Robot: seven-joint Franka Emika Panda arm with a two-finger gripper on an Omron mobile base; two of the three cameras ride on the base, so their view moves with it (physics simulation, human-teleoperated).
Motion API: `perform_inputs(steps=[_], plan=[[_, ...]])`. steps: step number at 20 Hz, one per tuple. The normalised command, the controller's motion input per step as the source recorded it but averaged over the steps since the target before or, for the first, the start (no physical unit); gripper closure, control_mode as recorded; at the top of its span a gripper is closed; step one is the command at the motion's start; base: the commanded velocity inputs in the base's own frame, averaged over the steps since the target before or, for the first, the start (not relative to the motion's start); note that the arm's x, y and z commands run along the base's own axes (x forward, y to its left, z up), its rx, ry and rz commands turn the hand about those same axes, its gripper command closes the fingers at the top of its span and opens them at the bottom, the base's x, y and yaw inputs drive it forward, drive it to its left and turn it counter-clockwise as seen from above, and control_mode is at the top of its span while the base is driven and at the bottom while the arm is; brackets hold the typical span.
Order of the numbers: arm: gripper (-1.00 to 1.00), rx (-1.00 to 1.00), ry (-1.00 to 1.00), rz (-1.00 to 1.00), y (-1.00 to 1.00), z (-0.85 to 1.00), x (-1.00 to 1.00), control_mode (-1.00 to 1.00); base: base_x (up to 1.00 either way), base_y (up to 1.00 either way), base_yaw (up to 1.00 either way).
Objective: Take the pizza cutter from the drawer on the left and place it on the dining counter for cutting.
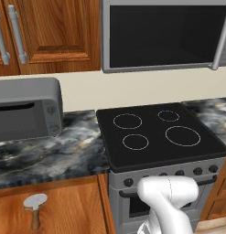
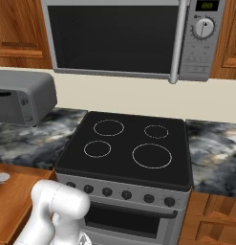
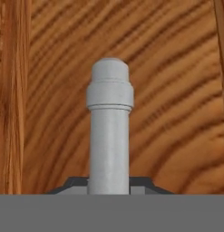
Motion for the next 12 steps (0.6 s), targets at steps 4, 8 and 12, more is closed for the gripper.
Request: perform_inputs(steps=[4,8,12], plan=[[1.00,0.00,0.00,0.00,0.00,-0.01,-0.53,-1.00,0.00,0.00,0.00],[1.00,0.00,0.00,0.00,0.00,0.00,-0.53,-1.00,0.00,0.00,0.00],[-1.00,0.00,0.00,0.00,0.00,0.00,-0.51,-1.00,0.00,0.00,0.00]])
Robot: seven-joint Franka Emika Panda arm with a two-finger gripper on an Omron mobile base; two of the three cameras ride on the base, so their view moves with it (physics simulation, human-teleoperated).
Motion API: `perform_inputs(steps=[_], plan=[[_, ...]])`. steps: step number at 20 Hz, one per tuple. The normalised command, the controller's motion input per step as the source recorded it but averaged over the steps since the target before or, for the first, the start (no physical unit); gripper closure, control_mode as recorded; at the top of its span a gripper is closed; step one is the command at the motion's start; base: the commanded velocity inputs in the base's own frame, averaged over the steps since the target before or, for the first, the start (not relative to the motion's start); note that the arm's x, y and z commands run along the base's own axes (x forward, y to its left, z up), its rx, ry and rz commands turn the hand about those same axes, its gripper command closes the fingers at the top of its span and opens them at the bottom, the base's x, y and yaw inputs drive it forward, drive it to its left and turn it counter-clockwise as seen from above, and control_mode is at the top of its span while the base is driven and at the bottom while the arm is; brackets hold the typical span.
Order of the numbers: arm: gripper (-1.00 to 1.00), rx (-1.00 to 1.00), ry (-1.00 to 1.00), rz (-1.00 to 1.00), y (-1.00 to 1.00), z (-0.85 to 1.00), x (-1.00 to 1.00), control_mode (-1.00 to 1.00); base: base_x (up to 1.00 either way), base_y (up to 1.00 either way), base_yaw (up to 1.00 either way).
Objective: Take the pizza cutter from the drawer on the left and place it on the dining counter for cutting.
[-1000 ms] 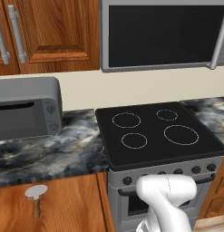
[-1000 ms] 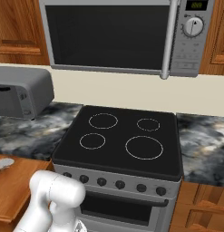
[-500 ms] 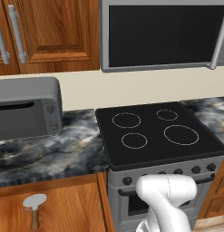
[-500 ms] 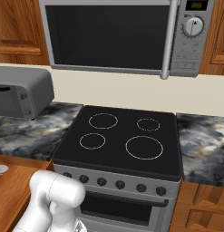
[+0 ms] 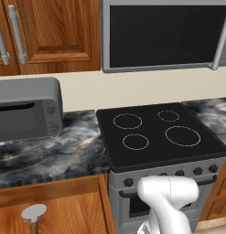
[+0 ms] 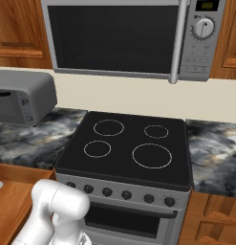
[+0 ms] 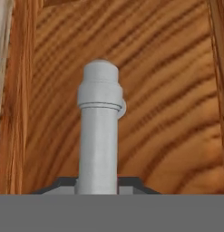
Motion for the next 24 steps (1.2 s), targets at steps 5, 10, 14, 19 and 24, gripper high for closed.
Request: perform_inputs(steps=[5,10,14,19,24], plan=[[-1.00,0.00,0.00,0.00,0.00,0.00,-0.55,-1.00,0.00,0.00,0.00],[-1.00,0.00,0.00,0.00,0.00,0.00,-0.83,-1.00,0.00,0.00,0.00],[-1.00,0.00,0.00,-0.02,0.00,0.26,-0.77,-1.00,0.00,0.00,0.00],[-1.00,0.00,0.00,-0.02,0.00,0.68,-0.17,-1.00,0.00,0.00,0.00],[-1.00,0.01,0.00,-0.01,0.00,0.84,-0.28,-1.00,0.00,0.00,0.00]])
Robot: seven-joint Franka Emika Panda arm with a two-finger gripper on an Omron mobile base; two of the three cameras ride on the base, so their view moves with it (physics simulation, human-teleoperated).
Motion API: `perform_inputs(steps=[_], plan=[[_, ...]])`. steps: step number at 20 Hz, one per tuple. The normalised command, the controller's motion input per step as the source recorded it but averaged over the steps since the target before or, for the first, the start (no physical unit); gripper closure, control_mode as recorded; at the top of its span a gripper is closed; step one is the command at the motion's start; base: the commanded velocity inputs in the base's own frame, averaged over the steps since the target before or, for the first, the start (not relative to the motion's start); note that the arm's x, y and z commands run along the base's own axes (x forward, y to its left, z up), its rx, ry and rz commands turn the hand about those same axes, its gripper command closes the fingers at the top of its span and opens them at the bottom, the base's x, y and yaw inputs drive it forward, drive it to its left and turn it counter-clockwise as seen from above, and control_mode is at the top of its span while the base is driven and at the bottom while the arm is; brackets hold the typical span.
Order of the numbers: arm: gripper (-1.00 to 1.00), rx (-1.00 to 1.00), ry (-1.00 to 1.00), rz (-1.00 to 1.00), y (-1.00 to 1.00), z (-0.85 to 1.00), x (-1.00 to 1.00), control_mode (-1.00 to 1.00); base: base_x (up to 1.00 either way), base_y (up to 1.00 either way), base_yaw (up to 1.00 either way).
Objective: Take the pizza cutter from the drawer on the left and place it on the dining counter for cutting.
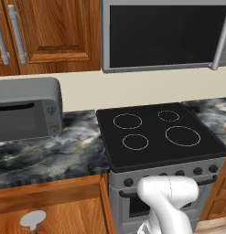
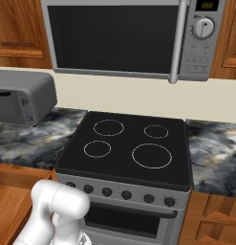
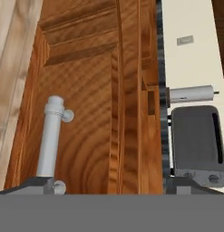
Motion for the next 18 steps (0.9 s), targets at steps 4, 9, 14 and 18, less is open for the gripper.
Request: perform_inputs(steps=[4,9,14,18], plan=[[-1.00,0.00,0.00,-0.01,0.11,0.41,-0.89,-1.00,0.00,0.00,0.00],[-1.00,-0.02,0.00,0.00,0.02,-0.07,-0.25,-1.00,0.00,0.00,0.00],[-1.00,0.00,0.03,0.00,0.22,-0.17,-0.98,-1.00,0.00,0.00,0.00],[-1.00,0.00,-0.02,0.00,0.18,0.70,-0.87,-1.00,0.00,0.00,0.00]])
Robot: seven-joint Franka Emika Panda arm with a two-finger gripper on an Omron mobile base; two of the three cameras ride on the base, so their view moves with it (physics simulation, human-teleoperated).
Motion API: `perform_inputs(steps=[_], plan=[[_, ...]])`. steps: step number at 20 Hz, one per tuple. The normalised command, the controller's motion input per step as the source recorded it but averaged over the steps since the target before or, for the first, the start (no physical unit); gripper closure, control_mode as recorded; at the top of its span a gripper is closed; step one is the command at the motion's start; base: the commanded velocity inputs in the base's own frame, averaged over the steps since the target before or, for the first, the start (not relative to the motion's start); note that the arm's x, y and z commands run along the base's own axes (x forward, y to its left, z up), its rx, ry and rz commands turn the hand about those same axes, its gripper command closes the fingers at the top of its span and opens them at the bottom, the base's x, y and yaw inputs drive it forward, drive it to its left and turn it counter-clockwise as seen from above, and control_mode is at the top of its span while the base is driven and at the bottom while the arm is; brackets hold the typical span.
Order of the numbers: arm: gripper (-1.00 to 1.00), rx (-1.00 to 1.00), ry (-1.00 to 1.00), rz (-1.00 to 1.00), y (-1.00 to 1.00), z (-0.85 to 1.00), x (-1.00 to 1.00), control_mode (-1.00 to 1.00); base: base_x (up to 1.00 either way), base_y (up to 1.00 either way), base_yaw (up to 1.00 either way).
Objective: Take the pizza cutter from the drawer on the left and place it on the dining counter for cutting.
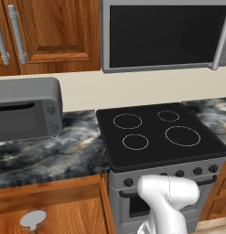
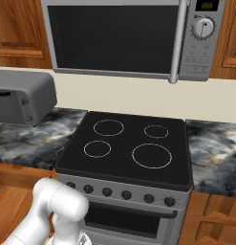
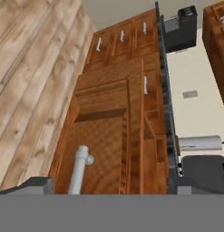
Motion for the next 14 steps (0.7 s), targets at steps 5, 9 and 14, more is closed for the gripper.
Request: perform_inputs(steps=[5,9,14], plan=[[-1.00,0.03,-0.15,0.00,0.01,1.00,-0.38,-1.00,0.00,0.00,0.00],[-1.00,0.14,-0.13,0.00,-0.07,1.00,0.00,-1.00,0.00,0.00,0.00],[-1.00,0.20,-0.14,0.00,-0.32,1.00,0.26,-1.00,0.00,0.00,0.00]])
